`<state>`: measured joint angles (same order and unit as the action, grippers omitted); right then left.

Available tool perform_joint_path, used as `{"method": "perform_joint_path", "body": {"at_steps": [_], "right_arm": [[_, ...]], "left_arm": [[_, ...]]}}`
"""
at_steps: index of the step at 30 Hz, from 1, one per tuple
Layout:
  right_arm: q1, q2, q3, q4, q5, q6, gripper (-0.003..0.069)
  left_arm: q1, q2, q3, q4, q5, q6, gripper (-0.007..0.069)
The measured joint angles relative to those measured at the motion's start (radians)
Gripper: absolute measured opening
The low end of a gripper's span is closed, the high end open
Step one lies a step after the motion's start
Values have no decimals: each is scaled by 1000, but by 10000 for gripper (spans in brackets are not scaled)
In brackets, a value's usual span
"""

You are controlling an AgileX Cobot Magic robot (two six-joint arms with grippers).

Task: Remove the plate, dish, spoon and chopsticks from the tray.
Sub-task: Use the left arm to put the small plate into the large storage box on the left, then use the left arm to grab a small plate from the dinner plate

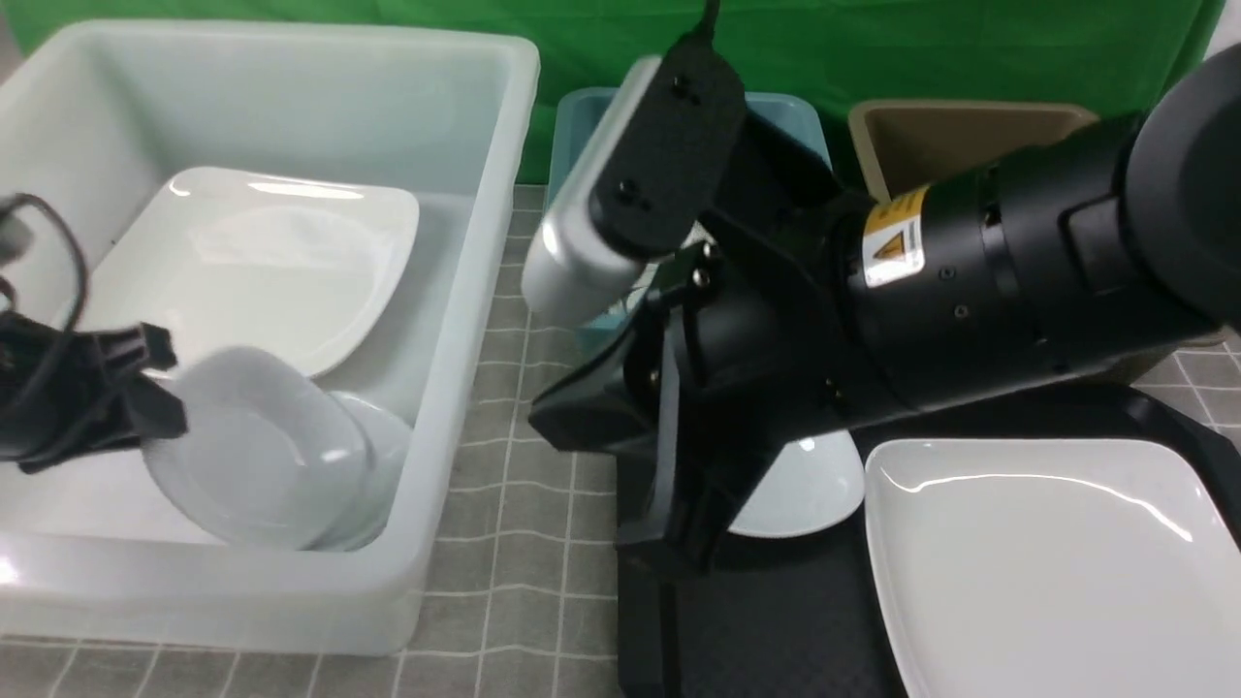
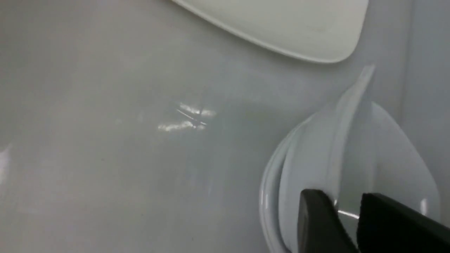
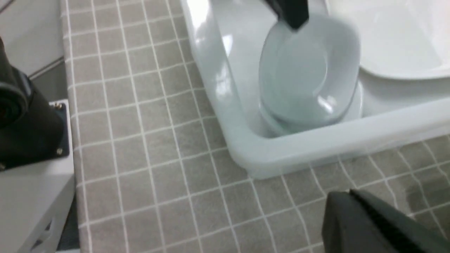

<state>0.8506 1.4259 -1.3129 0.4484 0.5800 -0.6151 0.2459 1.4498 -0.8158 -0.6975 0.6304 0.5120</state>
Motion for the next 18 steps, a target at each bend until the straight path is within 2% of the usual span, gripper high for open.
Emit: {"method": "perform_joint_path", "body": {"at_steps": [4, 6, 10, 12, 15, 16, 18], "right_arm": [[0, 0, -38, -2, -23, 114, 29], [0, 1, -63, -3, -29, 148, 28], [0, 38, -194, -39, 13, 251, 29], [0, 70, -259, -109, 86, 308, 29], [0, 100, -333, -241, 212, 395, 31], [0, 103, -385, -391, 308, 460, 33], [-4, 96, -414, -509, 398, 515, 34]], "left_arm": [[-29, 23, 0, 18, -3, 17, 356], [-29, 18, -1, 46, -1, 9, 384], [-29, -39, -36, 207, 18, -120, 409], [-29, -76, -62, 232, 34, -152, 393], [-40, -131, -99, 203, 75, -173, 330], [-70, -165, -113, 153, 102, -173, 259], [-144, -195, -130, 99, 132, -145, 154]]}}
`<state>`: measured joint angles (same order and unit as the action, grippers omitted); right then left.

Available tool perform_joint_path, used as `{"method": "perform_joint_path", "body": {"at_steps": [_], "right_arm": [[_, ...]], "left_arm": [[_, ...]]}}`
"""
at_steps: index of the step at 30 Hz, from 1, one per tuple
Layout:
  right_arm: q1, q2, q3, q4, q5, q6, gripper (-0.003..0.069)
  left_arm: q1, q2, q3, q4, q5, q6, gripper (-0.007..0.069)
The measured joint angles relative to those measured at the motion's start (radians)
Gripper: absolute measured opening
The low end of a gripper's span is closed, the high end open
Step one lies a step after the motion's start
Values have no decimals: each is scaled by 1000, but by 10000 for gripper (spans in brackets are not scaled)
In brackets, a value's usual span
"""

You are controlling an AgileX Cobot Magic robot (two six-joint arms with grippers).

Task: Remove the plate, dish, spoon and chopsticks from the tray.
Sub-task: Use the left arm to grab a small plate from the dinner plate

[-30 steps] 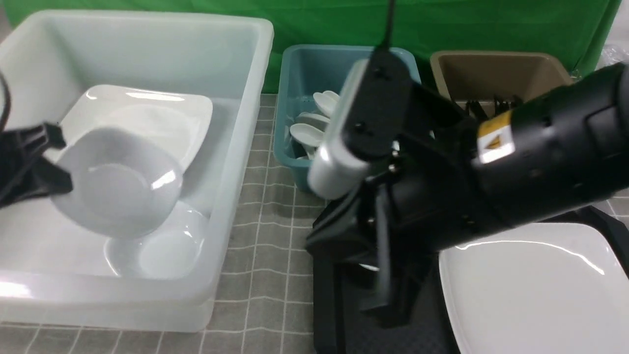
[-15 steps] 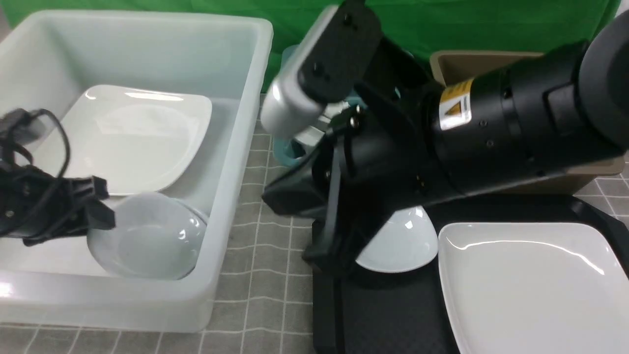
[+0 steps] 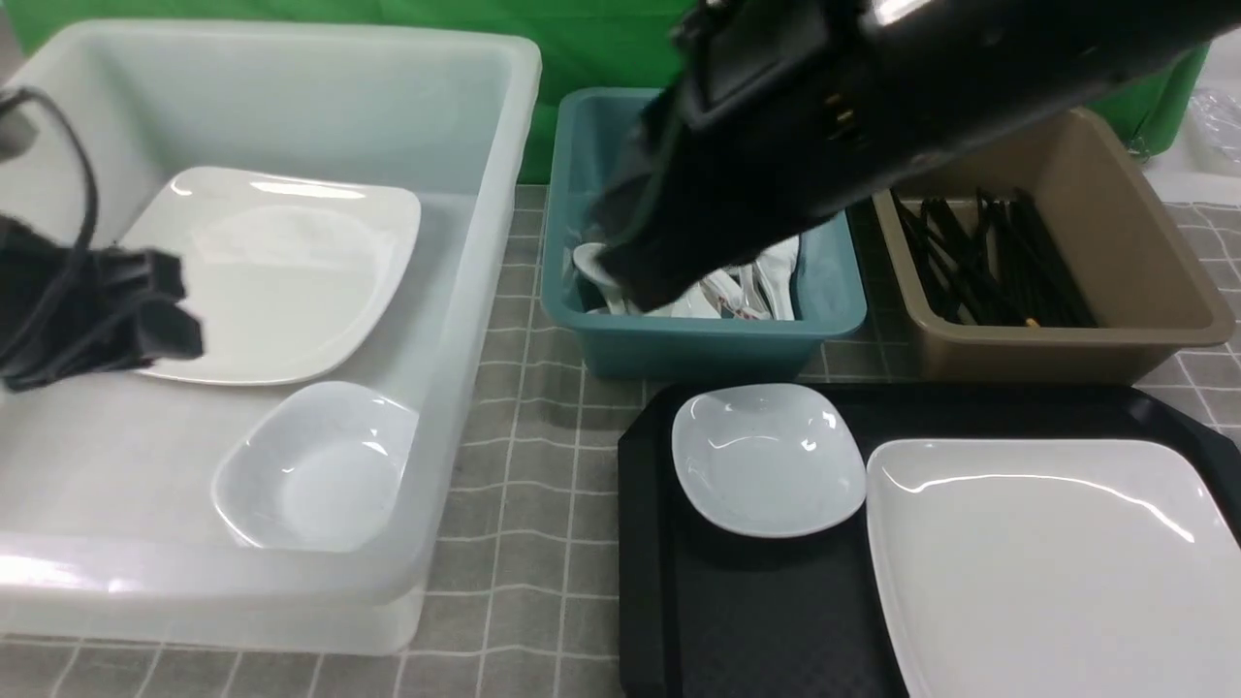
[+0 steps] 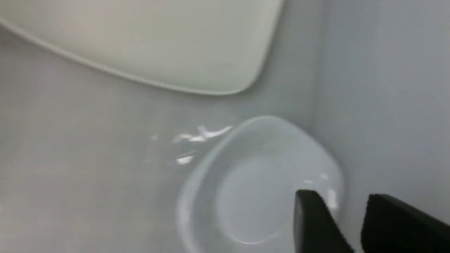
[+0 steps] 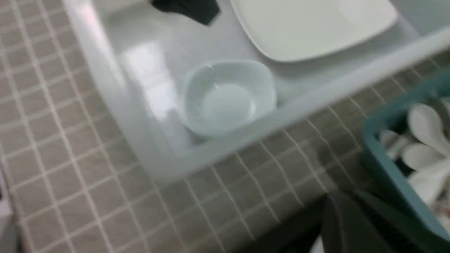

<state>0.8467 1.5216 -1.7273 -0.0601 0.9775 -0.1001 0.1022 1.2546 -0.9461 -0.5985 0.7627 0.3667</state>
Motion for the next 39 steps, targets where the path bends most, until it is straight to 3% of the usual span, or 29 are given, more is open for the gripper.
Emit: {"method": "perform_joint_path", "body": {"at_steps": [1, 2, 3, 5, 11, 15, 18, 24, 30, 34, 39], "right_arm": [[-10, -13, -11, -74, 46, 22, 34], [-13, -13, -12, -85, 56, 25, 34], [-39, -33, -13, -148, 126, 41, 34], [-101, -68, 9, -193, 189, 57, 34], [-301, -225, 238, -174, 189, 74, 34], [-384, -349, 405, -162, 171, 80, 34], [-424, -424, 482, -159, 153, 83, 34], [-475, -620, 547, -156, 119, 90, 35], [-475, -683, 548, -154, 98, 92, 35], [-475, -686, 548, -153, 97, 100, 35], [-475, -685, 551, -148, 90, 108, 35]], "left_arm": [[-58, -11, -9, -21, 8, 8, 96], [-71, -13, -9, -21, 8, 7, 87], [-186, -18, -29, -30, 16, -7, 37], [-345, -2, -68, 10, 25, -83, 12], [-775, 182, -257, 388, 17, -343, 4], [-903, 346, -358, 557, 14, -398, 27], [-946, 443, -407, 631, 14, -400, 76], [-964, 656, -452, 799, -73, -396, 347], [-964, 732, -453, 826, -139, -352, 553], [-964, 744, -454, 832, -196, -343, 589], [-964, 776, -454, 863, -221, -341, 568]]}}
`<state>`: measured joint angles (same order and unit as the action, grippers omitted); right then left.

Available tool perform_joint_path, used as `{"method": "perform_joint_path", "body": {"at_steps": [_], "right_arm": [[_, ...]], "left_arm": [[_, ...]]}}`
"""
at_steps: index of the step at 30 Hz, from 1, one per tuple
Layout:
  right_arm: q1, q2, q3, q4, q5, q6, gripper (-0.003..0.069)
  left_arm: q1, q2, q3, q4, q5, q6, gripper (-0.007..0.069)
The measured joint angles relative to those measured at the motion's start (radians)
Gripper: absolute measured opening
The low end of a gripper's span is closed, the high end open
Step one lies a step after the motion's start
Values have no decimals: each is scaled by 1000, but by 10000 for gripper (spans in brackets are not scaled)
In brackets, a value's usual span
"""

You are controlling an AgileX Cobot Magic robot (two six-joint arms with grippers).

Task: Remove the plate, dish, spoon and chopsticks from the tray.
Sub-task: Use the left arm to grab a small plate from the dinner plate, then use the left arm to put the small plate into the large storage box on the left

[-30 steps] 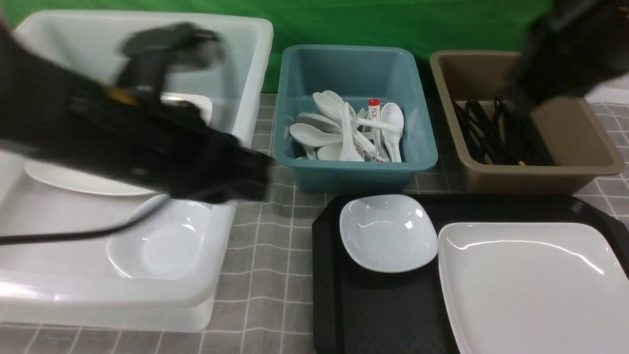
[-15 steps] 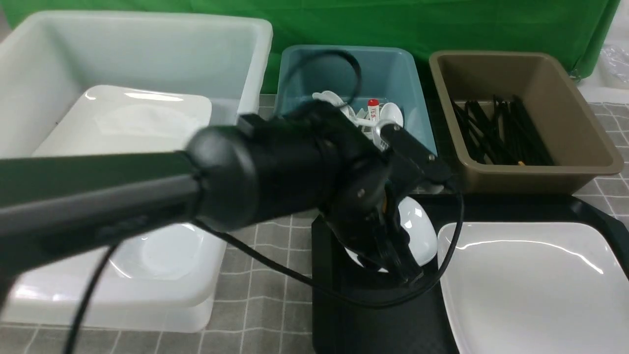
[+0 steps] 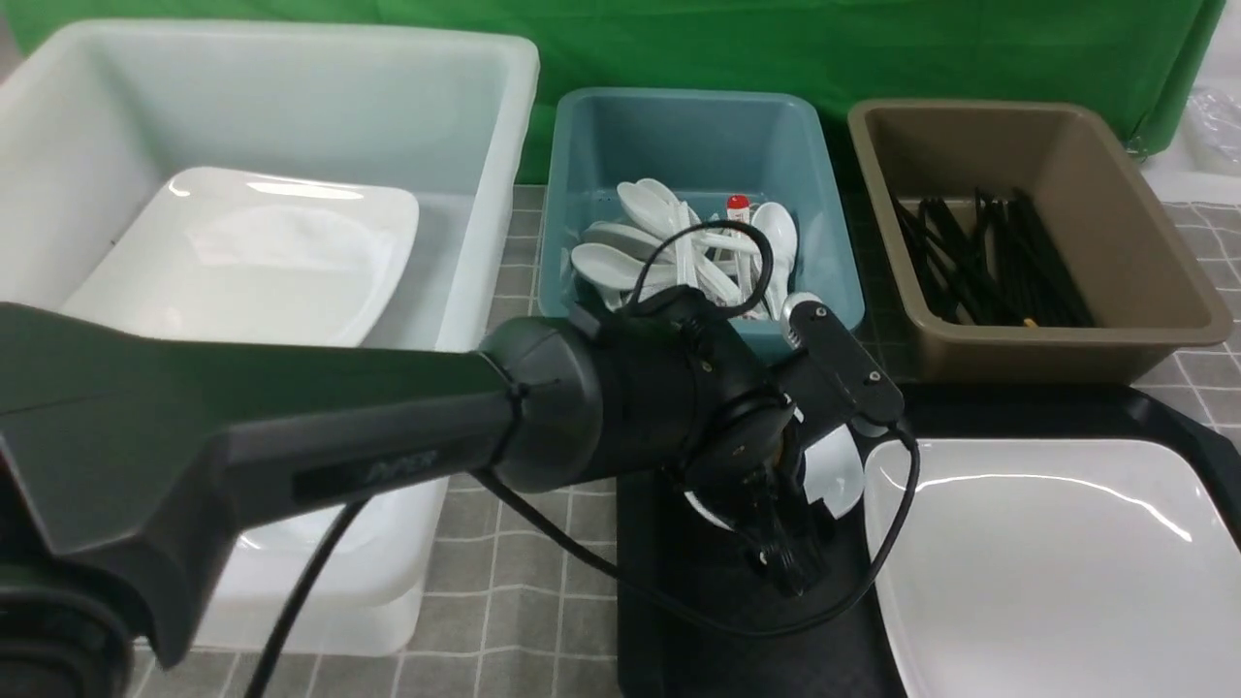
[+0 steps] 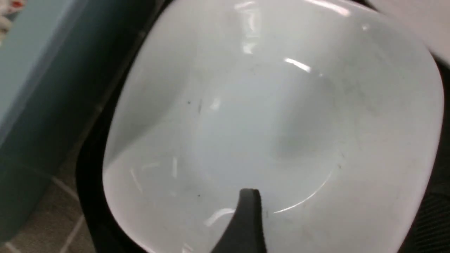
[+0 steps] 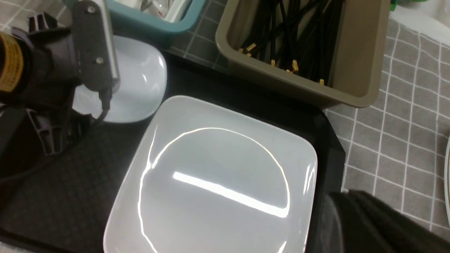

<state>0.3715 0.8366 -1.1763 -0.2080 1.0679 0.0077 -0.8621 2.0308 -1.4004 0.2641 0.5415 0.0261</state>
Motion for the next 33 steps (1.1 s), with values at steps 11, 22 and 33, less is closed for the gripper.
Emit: {"method": "perform_joint_path", "body": {"at_steps": [11, 22, 33], "right_arm": [[0, 0, 3, 21, -5, 2, 37], [0, 0, 3, 94, -42, 1, 37], [0, 170, -14, 480, -127, -155, 37]], "left_arm": [[0, 37, -1, 12, -6, -1, 387], [-16, -76, -89, 10, 184, -42, 24], [111, -468, -208, -40, 370, -98, 21]]}}
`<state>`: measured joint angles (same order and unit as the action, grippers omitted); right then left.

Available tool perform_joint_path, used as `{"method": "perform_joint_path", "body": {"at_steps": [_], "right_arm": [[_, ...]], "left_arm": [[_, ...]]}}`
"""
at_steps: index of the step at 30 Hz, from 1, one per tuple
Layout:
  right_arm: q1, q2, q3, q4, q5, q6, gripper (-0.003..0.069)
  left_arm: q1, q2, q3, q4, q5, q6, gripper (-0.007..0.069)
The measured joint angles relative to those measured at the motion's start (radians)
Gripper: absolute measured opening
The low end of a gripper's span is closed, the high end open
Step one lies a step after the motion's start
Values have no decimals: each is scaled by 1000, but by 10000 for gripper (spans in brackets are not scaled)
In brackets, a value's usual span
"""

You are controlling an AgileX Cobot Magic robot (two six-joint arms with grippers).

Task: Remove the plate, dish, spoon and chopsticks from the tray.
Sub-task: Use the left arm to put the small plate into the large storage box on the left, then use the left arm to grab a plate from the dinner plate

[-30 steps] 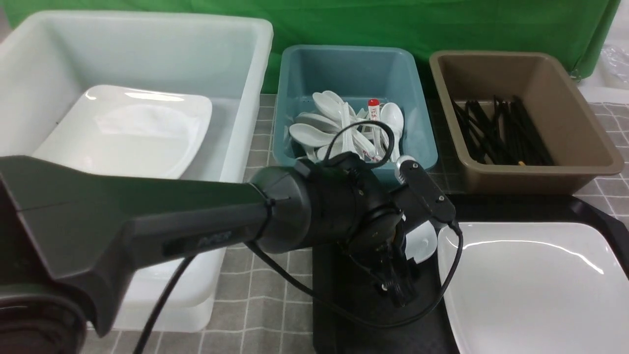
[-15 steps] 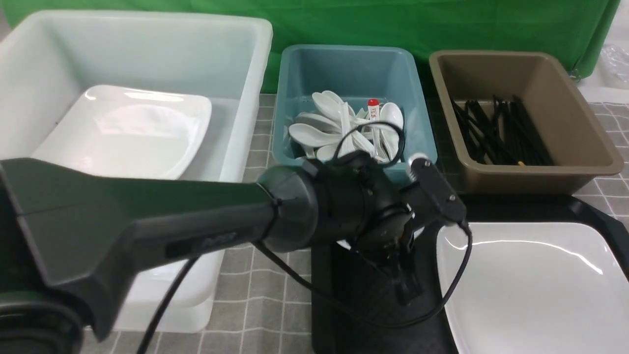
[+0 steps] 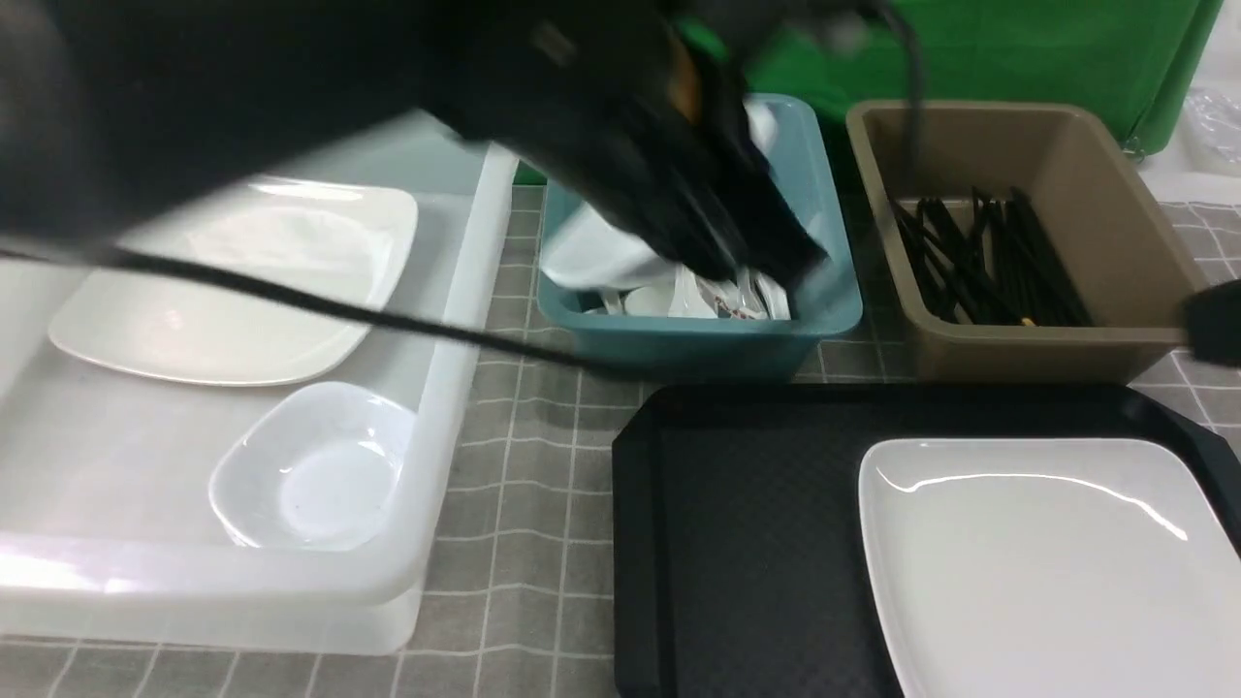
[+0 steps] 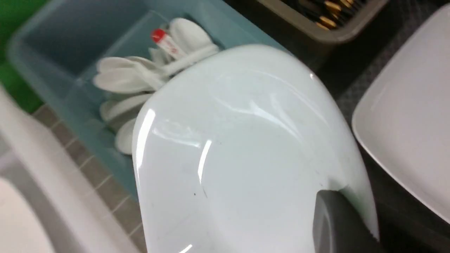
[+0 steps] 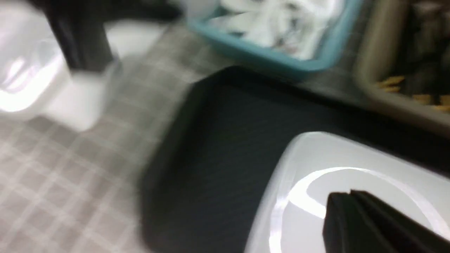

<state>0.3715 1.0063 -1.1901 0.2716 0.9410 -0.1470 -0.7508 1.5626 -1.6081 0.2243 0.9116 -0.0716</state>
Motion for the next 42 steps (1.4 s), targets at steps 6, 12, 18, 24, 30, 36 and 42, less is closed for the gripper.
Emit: {"method": "perform_joint_path", "body": {"at_steps": [6, 12, 18, 24, 30, 36, 42], "right_arm": [[123, 231, -138, 169, -20, -96, 37], [334, 460, -372, 115, -21, -97, 37], [379, 604, -543, 93, 11, -74, 37], [380, 668, -637, 82, 24, -71, 37], [380, 668, -643, 10, 43, -71, 39], [367, 664, -643, -88, 122, -56, 55], [247, 601, -643, -168, 215, -54, 54]], "left_arm": [[280, -98, 23, -19, 174, -19, 21], [444, -120, 241, -35, 168, -76, 21], [456, -118, 440, -84, 10, -89, 23], [455, -113, 553, -130, -195, -49, 90], [454, -85, 565, -147, -221, 10, 312], [454, -134, 536, -156, -190, 20, 442], [403, -186, 436, -365, -164, 72, 301]]}}
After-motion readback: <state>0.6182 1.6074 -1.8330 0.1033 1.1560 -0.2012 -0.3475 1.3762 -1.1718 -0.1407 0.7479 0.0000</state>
